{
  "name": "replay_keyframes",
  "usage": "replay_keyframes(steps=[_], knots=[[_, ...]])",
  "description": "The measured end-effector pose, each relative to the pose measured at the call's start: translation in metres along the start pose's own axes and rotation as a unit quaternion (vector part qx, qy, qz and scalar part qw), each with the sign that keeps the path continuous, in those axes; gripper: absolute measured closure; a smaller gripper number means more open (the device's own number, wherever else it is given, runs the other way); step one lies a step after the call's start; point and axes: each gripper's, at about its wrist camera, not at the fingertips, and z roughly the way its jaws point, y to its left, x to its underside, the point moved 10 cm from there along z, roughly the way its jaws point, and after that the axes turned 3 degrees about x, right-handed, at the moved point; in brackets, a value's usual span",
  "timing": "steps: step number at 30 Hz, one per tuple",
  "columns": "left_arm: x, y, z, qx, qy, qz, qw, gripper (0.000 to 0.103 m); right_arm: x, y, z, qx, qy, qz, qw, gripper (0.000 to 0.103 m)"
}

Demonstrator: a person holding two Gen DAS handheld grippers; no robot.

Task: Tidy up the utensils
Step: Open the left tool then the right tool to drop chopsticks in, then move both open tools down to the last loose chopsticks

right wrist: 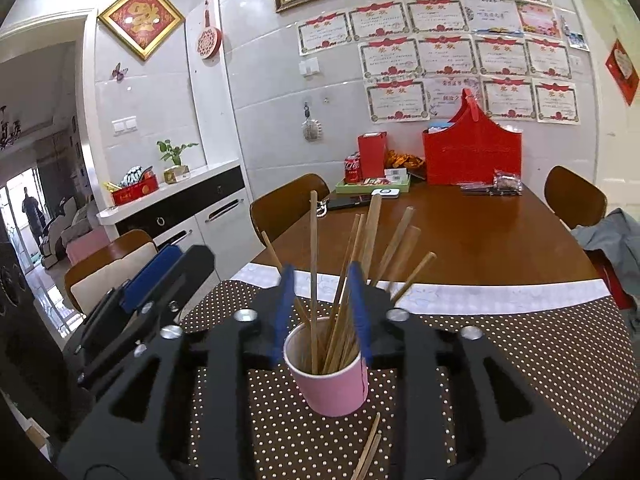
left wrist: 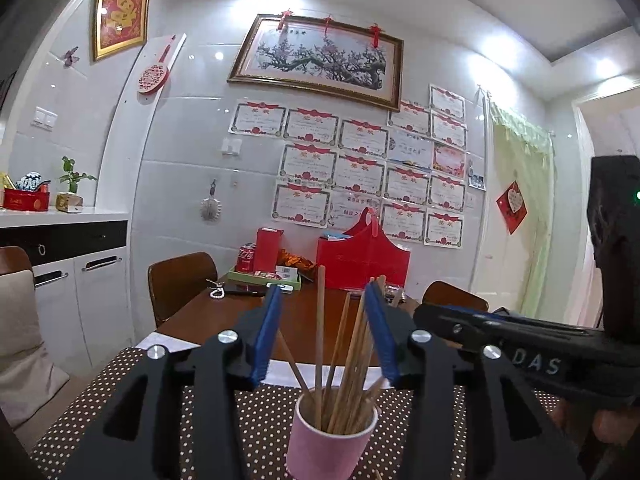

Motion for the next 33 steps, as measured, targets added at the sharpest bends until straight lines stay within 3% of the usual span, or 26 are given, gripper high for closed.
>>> replay_keyframes(steps=[2, 4, 12, 21, 27, 29, 33], knots=[[-0.002, 0.000, -0.009, -0.003, 0.004, -0.001, 1.0000, 0.054, -0.001, -0.002, -0.013, 0.006, -0.009, 0.003, 1.000, 0.057], [-0.004, -0.005, -0.018, -0.004, 0.009, 0.003, 0.9999, 0.048, 0.000, -0.003, -0.023, 0.007, -0.012, 0.002, 1.000, 0.056], [0.004, -0.032, -0.044, 0.013, 0.040, 0.031, 0.9986, 0.043, 0.022, -0.014, -0.060, 0.034, -0.009, 0.002, 0.999, 0.052], [0.051, -0.050, -0.052, 0.027, 0.140, 0.055, 0.9882, 0.040, 0.067, -0.033, -0.078, 0.060, 0.030, 0.002, 0.998, 0.049], [0.108, -0.053, -0.046, 0.037, 0.247, 0.056, 0.9666, 0.039, 0.114, -0.050, -0.073, 0.073, 0.083, 0.010, 0.994, 0.046], [0.138, -0.053, -0.042, 0.036, 0.302, 0.058, 0.9507, 0.039, 0.131, -0.059, -0.070, 0.079, 0.106, 0.013, 0.991, 0.043], [0.185, -0.054, -0.040, 0.041, 0.376, 0.057, 0.9238, 0.039, 0.158, -0.072, -0.064, 0.085, 0.141, 0.021, 0.986, 0.043]])
